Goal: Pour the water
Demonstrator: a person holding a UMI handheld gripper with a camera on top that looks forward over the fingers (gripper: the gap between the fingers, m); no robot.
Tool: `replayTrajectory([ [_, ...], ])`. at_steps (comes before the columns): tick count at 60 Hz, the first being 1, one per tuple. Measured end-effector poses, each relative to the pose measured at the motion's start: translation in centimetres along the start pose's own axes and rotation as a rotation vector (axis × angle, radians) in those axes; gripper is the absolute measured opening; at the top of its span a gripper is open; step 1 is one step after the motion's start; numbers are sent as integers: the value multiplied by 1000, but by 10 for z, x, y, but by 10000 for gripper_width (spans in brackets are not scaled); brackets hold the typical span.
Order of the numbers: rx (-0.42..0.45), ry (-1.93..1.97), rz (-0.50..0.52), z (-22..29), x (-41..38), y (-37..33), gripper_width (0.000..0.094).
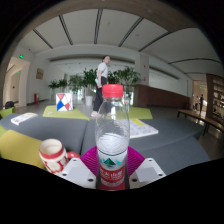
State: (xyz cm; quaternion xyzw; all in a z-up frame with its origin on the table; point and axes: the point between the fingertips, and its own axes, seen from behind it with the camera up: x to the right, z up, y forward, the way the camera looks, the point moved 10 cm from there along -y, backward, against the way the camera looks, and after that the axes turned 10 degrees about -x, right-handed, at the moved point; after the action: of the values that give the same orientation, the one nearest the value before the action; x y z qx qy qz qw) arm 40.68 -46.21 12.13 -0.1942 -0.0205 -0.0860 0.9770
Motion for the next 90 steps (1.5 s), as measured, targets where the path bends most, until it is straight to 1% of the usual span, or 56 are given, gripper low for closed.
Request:
replayTrajectory([
  [3,-42,-5,-5,-18,2,12,320],
  [5,12,6,-3,-13,5,14,321],
  [7,-4,24,-4,-18,9,6,329],
  [9,1,40,-5,-17,6,3,329],
  [10,-3,43,-7,-18,5,2,363],
  [11,-1,45,-8,-18,4,3,369],
  [14,-3,47,-10,-18,4,3,464],
  [18,-27,51,-19,-15,7,2,534],
  [24,-77,64,-48,-11,4,-11,877],
  [25,-85,69,-60,-9,6,-15,848],
  [26,-96,73,-76,-8,9,-20,839],
  [29,-114,84,-109,-4,19,-32,869],
  [39,-127,90,-86,1,7,-106,860],
  [40,-132,82,-82,13,13,-114,857],
  [42,-127,70,-83,4,6,-137,858],
  [59,-166,12,-87,4,-8,-291,858],
  [65,-176,9,-96,4,-9,-333,857],
  [79,-181,19,-87,4,-18,-399,855],
  [90,-185,31,-61,1,-29,-418,855],
])
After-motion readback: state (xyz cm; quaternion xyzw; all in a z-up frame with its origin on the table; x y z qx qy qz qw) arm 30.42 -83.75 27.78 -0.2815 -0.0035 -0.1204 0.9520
